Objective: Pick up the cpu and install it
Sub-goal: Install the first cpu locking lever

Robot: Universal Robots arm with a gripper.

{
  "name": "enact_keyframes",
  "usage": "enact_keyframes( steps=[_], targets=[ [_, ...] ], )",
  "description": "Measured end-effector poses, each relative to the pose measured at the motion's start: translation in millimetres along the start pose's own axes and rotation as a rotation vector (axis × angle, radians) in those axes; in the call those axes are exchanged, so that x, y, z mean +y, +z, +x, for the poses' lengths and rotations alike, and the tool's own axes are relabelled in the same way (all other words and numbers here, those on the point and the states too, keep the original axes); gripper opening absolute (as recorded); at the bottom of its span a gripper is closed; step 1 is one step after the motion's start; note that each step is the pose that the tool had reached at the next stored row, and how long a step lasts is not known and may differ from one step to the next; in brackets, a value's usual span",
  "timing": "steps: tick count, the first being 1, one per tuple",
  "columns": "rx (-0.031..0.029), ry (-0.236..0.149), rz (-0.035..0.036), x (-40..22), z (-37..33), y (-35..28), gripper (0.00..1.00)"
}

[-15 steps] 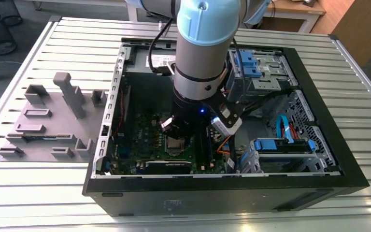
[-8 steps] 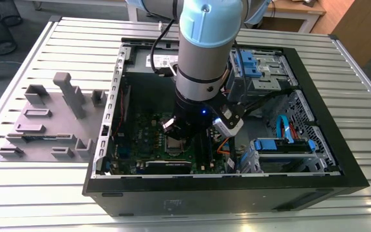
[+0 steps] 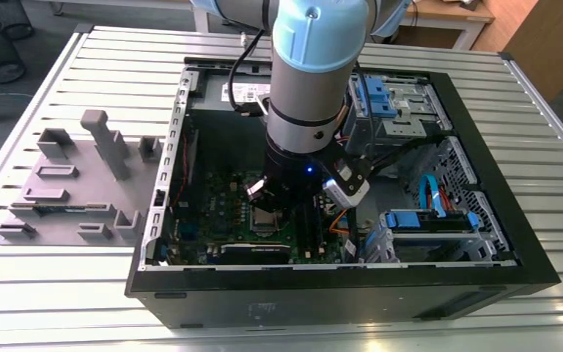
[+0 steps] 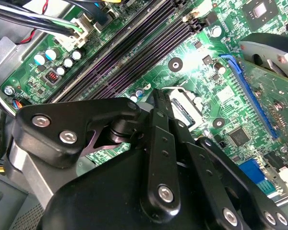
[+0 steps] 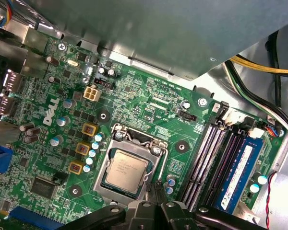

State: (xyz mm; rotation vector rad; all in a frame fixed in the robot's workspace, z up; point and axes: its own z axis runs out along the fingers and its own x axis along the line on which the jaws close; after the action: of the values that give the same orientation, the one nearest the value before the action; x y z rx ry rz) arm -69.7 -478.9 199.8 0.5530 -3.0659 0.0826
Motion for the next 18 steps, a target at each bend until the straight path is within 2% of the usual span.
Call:
enact_keyframes(
  steps=[6, 12, 18],
  targets=[
    [-0.0002, 0.0, -0.0004, -0.4, 0.2, 0.1, 0.11],
    [-0.0002, 0.0, -0.0004, -4.8, 1.7, 0.7, 0.11],
    [-0.0001, 0.0, -0.0004, -4.6, 1.5, 6.1, 0.11]
  ],
)
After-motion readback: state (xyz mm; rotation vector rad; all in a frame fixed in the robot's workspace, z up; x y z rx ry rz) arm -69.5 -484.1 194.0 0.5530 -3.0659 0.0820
